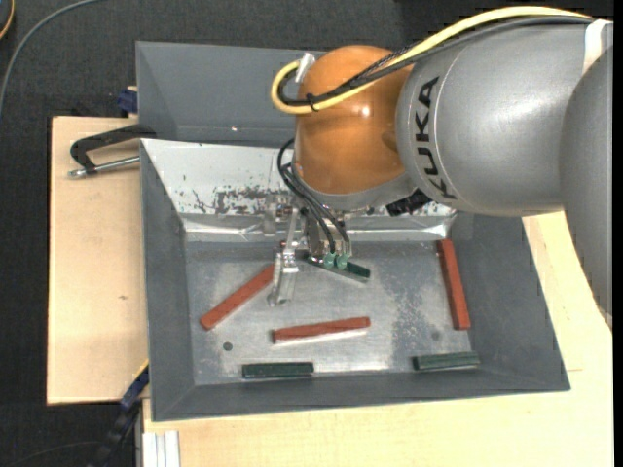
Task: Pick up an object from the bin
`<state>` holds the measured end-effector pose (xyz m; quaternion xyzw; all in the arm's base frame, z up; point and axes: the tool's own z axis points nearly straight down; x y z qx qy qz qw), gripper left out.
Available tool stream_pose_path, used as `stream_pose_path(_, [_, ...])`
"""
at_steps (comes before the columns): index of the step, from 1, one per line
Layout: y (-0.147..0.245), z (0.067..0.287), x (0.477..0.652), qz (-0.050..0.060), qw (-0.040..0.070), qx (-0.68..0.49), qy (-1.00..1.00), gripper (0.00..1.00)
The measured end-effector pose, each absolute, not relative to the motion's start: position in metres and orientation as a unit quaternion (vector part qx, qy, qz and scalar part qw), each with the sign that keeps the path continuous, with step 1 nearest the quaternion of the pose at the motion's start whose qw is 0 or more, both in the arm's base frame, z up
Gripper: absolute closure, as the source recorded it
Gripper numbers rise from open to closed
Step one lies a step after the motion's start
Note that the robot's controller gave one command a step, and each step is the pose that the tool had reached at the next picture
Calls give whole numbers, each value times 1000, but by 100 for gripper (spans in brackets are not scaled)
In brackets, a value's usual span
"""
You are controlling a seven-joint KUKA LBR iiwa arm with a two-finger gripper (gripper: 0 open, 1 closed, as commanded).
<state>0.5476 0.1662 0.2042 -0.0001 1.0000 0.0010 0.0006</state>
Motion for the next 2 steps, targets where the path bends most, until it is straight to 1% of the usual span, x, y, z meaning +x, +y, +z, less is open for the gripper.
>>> stream_pose_path(1, [169,67,547,0,-3,-125,992,0])
stream_pose_path(2, [169,71,549,1,0,-123,992,100])
